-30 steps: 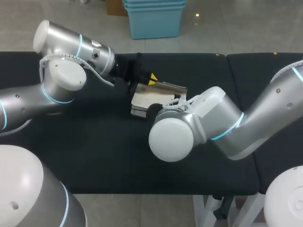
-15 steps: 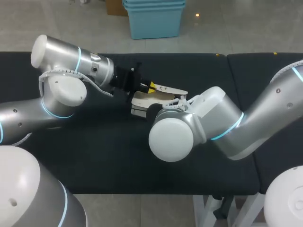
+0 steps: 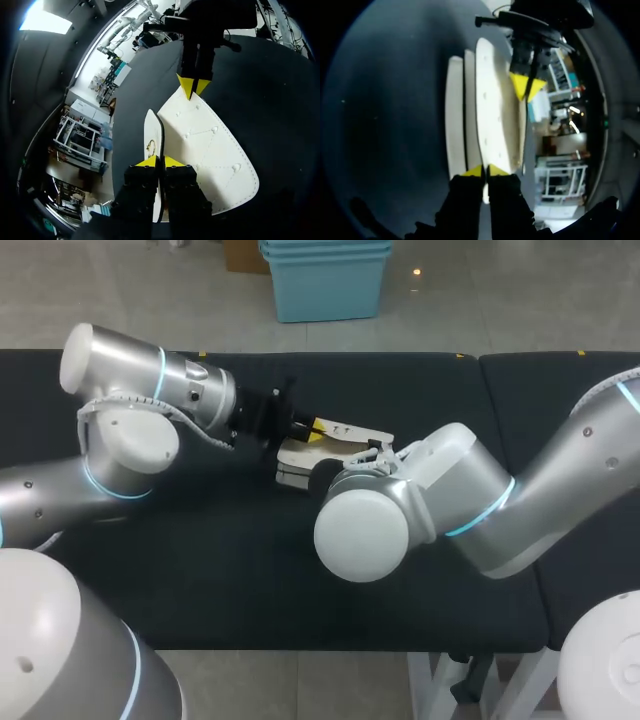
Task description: Pick up the bag, open it, inspect its contents, close it, and place it on the opposite side
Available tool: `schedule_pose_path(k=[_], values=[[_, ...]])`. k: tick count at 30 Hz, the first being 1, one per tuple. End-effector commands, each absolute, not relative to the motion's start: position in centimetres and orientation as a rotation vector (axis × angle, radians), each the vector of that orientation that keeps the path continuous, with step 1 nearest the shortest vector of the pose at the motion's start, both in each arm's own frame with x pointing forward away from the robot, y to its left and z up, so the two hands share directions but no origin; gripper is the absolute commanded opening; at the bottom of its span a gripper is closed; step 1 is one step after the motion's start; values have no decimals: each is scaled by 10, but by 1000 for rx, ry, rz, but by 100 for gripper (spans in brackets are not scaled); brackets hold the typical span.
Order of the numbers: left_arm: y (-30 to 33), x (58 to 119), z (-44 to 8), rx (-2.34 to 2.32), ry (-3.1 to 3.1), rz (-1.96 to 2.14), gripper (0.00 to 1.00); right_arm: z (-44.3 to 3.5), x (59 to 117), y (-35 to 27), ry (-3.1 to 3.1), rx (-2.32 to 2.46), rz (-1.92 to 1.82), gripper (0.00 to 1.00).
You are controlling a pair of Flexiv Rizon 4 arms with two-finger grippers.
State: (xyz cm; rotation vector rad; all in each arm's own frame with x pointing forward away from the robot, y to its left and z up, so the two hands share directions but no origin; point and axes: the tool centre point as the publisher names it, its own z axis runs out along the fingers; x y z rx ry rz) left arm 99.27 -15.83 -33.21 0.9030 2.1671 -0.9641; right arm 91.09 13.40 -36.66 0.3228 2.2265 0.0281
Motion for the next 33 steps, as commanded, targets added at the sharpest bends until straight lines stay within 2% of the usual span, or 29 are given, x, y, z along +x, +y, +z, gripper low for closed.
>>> schedule_pose_path(k=[1, 33], values=[[-155, 984, -339, 914, 2147, -965, 0, -369, 911, 136, 2222, 326, 26, 0], [-152, 992, -353, 876, 2165, -858, 0, -369, 911, 136, 2222, 326, 26, 0]])
